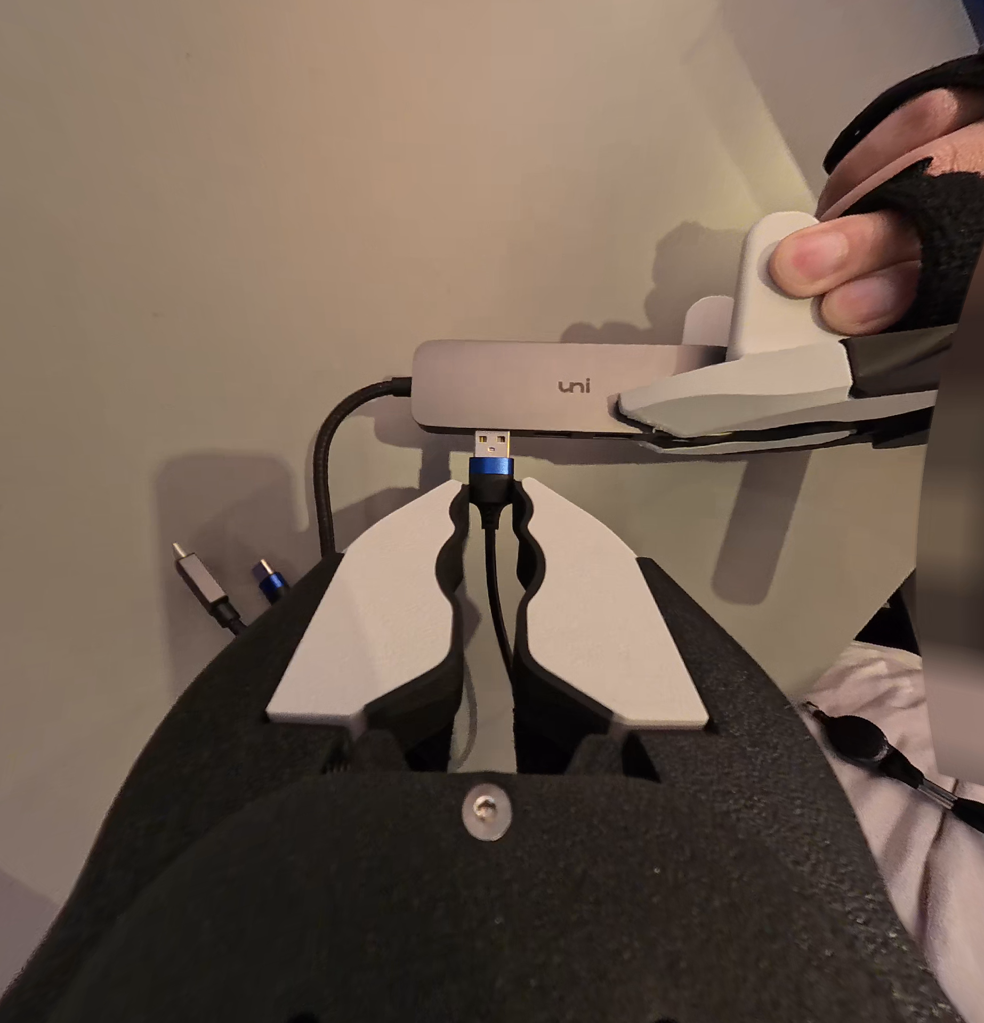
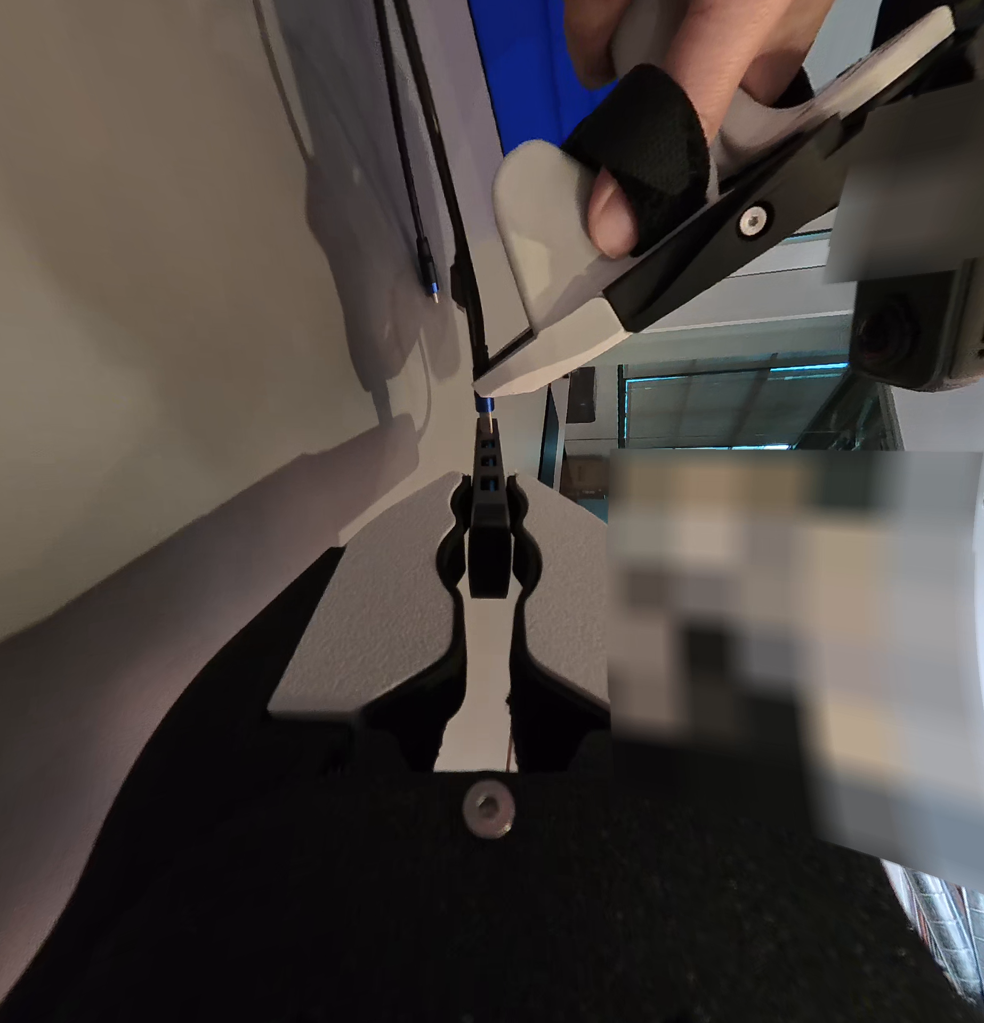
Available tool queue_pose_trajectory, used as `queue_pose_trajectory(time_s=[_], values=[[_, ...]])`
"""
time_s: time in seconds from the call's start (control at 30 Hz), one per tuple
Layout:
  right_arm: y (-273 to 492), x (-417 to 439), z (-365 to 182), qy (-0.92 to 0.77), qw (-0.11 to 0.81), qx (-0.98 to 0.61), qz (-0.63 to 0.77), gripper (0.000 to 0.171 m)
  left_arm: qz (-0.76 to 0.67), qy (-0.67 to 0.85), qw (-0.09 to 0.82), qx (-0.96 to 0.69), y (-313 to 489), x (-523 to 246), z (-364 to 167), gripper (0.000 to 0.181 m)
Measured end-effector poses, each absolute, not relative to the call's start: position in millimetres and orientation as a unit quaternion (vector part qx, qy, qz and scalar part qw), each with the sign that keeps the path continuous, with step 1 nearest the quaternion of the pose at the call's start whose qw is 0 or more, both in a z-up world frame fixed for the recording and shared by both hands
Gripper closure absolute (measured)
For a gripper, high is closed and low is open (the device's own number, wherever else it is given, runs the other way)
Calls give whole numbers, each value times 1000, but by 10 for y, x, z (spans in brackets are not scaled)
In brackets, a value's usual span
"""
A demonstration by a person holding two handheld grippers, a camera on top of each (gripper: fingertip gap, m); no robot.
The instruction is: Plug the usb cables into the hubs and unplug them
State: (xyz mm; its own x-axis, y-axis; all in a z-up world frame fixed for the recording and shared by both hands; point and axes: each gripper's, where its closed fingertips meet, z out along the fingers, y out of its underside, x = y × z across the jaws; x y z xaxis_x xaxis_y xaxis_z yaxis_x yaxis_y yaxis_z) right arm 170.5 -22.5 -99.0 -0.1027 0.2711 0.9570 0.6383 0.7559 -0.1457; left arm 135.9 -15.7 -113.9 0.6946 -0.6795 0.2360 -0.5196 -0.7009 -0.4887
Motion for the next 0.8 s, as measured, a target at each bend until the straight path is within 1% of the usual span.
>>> queue_pose_trajectory(time_s=[0.43,0.8], values=[[-226,1735,-950,-718,608,-298,-161,159,-203,338,204,-896,-155,1398,-1111,167],[-198,1760,-878,-701,623,-311,-152,154,-204,332,202,-898,-167,1432,-1093,167]])
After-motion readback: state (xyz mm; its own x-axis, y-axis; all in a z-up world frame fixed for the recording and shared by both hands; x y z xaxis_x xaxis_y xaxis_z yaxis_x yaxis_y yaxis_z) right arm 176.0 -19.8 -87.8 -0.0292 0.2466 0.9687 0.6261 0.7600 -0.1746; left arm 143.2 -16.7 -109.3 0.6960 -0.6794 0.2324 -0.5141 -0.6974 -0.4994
